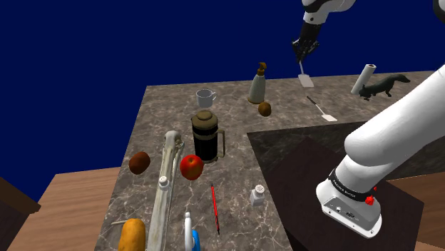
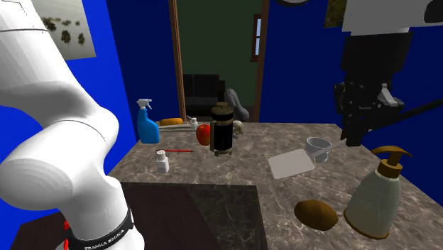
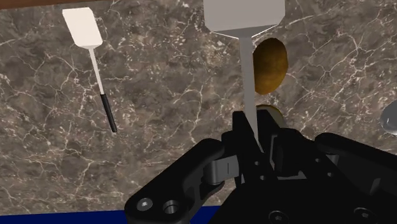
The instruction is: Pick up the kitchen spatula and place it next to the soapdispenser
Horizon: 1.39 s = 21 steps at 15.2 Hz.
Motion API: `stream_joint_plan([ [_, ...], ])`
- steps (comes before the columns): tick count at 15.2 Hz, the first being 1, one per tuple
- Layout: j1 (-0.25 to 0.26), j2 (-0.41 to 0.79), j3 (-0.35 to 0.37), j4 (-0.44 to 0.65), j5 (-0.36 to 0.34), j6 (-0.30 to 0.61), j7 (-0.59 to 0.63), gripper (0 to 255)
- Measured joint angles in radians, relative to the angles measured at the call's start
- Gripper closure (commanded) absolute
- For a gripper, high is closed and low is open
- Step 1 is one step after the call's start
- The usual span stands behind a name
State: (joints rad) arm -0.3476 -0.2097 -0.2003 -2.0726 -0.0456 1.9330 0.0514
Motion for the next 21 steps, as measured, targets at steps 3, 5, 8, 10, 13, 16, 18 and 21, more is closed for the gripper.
stream_joint_plan([
  [3, -0.02, 0.074, -0.039, 0.08, 0.015, -0.005, -0.066, 255],
  [5, -0.038, 0.12, -0.066, 0.133, 0.027, -0.013, -0.115, 255],
  [8, -0.066, 0.223, -0.101, 0.247, 0.06, -0.028, -0.188, 255],
  [10, -0.086, 0.283, -0.119, 0.319, 0.082, -0.045, -0.232, 255],
  [13, -0.13, 0.39, -0.145, 0.453, 0.126, -0.079, -0.304, 255],
  [16, -0.141, 0.417, -0.149, 0.46, 0.137, -0.062, -0.323, 255],
  [18, -0.143, 0.423, -0.149, 0.444, 0.14, -0.041, -0.327, 255],
  [21, -0.144, 0.432, -0.148, 0.415, 0.144, -0.003, -0.331, 255],
])
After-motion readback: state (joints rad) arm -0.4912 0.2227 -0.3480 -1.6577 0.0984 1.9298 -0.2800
